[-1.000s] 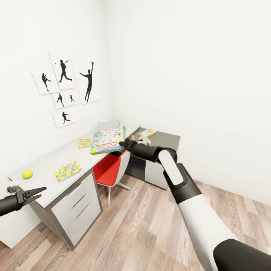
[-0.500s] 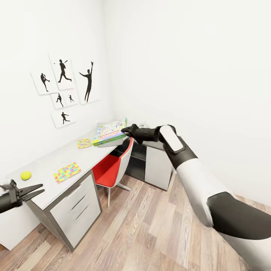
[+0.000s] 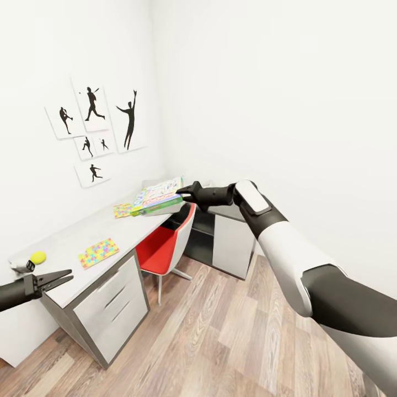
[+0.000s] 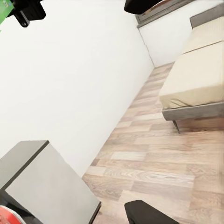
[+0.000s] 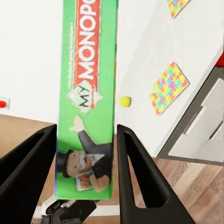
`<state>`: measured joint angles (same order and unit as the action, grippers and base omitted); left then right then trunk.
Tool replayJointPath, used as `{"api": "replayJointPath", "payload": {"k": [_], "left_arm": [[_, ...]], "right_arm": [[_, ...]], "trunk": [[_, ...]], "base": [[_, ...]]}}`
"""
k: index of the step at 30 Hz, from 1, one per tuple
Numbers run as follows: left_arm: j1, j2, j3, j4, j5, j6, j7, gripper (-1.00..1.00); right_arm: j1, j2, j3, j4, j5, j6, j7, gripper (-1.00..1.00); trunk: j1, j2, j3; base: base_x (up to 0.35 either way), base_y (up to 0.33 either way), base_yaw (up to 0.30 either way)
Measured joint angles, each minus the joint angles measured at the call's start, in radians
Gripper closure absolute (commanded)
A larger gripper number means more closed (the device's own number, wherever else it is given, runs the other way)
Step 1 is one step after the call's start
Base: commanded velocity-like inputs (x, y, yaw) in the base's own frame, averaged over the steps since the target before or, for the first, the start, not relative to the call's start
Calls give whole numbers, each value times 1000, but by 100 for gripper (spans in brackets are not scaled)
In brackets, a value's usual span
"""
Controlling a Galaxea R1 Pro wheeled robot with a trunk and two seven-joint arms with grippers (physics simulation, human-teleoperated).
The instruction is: Put all the toys in the child's room - the three board games (two on the bed and one on the table), the two jigsaw puzzles on the table, and the tennis ball on the table - inside the toy box on the table in the child's room.
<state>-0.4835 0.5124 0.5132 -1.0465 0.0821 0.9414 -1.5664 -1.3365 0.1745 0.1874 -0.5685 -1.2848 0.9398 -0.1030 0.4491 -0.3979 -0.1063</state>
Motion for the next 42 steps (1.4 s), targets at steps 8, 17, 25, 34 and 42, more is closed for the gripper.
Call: {"api": "replayJointPath", "payload": {"k": [8, 17, 25, 34, 42], "left_arm": [[-3, 1, -3, -1, 3, 1, 0, -100], [-3, 0, -4, -1, 2, 1, 0, -100], [-3, 0, -3, -1, 2, 1, 0, -100], [-3, 0, -2, -1, 2, 1, 0, -100], [-4, 1, -2, -1, 2, 1, 0, -100]], "right_arm": [[1, 0, -10, 0, 2, -9, 7, 100], [3, 0, -9, -2, 3, -45, 7, 100], [3, 0, -9, -2, 6, -49, 6, 100], [3, 0, -8, 0, 7, -49, 6, 100], [4, 0, -6, 1, 9, -54, 6, 100]], "trunk": [[0, 0, 0], [0, 0, 0], [0, 0, 0], [0, 0, 0], [0, 0, 0]], "base": [[154, 136, 0], [243, 13, 0], [325, -77, 0], [327, -35, 0], [328, -1, 0]]}}
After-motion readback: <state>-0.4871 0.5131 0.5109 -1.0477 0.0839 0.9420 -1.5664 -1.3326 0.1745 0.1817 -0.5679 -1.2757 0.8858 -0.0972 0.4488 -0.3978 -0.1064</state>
